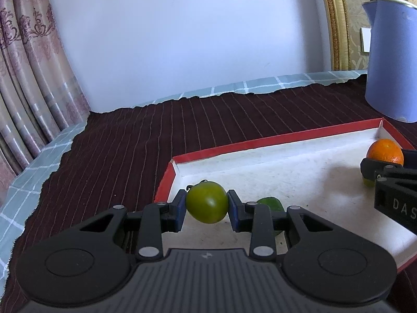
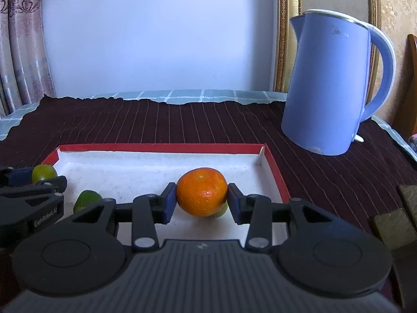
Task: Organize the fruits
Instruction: 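Carry both fruits into the red tray and open both tools to release them, then lift both open tools away from the fruits in the tray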
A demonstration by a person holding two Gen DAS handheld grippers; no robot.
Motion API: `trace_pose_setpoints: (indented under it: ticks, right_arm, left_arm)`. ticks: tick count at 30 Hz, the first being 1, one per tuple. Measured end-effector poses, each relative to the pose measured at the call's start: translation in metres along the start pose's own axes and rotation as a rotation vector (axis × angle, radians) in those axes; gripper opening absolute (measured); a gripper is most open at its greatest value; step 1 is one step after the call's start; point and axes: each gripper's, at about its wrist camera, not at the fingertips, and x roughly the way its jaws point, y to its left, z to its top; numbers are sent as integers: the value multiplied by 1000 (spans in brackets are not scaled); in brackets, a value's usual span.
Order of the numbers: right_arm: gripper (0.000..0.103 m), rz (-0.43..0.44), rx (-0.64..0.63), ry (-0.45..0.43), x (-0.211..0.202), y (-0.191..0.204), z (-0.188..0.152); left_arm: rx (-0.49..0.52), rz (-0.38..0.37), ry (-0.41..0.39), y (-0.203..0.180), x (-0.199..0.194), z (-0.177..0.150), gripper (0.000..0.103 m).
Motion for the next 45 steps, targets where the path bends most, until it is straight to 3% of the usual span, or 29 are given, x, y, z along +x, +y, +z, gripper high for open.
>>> trace_pose_setpoints:
  ticks: [8,10,17,19,20,21,23,32,41,45]
  right_arm:
    - [41,-5,-13,3,2,4,1]
    - [48,-7,-14,-6,1,4,2]
    - [57,-9,-24,-38,-10,6,2]
    - [58,-10,-28,-41,-13,5,1]
    - [60,-8,-26,-42,-14,5,0]
    - [63,-8,-26,-45,-16,4,-1]
    - [66,-13,-29,-54,-19,4,-3]
    - [102,-55,-25,-102,-46,1,-11]
    - [103,-16,63,-66,-64,-8,-23]
    - [103,-29,41,-58,-72,-5,-33]
  left_arm:
    - [-5,17,3,1,3,1,33]
    - [-4,17,6,1,3,1,33]
    - [0,24,1,1,1,0,33]
    - [-3,17,-2,2,-2,1,38]
    - [-8,12,-6,3,-3,1,48]
    - [-10,11,-15,3,-5,0,57]
    - [-2,25,-35,3,-10,-1,62]
    - [6,22,-48,5,-27,-6,62]
    - [-18,-7,-31,14,-45,-18,67]
    - [-15,5,-29,16,-52,-22,67]
